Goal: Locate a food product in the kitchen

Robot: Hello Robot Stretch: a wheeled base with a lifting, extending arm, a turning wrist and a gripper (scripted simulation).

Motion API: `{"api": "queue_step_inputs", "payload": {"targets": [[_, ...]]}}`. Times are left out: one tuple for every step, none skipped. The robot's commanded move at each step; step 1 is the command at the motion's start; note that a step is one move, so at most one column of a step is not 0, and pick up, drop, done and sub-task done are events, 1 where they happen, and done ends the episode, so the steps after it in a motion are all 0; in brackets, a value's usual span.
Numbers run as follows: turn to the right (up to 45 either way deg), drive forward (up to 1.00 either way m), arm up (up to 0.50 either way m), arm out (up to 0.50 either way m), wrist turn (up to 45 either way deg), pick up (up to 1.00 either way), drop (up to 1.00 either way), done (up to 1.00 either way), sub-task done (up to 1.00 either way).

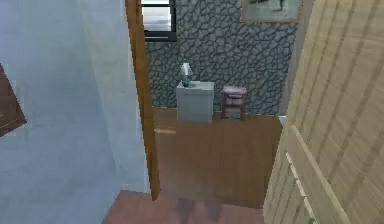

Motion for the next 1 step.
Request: {"api": "queue_step_inputs", "payload": {"targets": [[0.0,0.50,0.00,0.00,0.0,0.00,0.00,0.00,0.00]]}}
